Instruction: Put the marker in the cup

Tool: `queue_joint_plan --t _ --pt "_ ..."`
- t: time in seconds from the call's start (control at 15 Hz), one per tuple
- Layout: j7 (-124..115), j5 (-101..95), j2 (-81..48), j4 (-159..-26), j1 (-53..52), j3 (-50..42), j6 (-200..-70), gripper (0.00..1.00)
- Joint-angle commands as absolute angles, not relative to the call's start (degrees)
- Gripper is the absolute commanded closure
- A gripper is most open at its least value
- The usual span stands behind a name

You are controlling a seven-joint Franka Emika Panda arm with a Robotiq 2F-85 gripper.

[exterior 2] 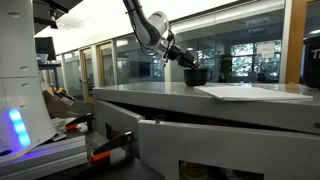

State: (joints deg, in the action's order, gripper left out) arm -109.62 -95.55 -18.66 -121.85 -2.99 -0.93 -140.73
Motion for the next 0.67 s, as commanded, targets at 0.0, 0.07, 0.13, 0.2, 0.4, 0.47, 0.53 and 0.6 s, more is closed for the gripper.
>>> queue_joint_plan --t 0.0,0.07,0.13,0.2,0.4,0.47,0.53,0.6 --pt "-110.4 -97.0 -19.1 -121.1 -1.7 0.3 -140.4 0.29" --pt "-110.4 -97.0 -19.0 -121.2 -1.7 0.3 -140.4 0.21" --pt "-110.4 -97.0 -18.8 -121.4 -1.6 0.3 -140.5 0.14" --pt "-110.2 -96.7 -18.6 -121.5 -1.6 0.3 -140.6 0.06" --pt "-107.3 -92.9 -17.0 -122.4 -1.1 0.7 -141.9 0.00" --pt "-106.3 -91.4 -15.9 -122.8 -1.1 1.0 -142.6 0.00" --pt "-105.5 -90.0 -15.0 -123.0 -1.1 1.2 -142.9 0.00" --pt "-103.6 -87.3 -13.5 -123.4 -1.1 1.5 -143.7 0.00"
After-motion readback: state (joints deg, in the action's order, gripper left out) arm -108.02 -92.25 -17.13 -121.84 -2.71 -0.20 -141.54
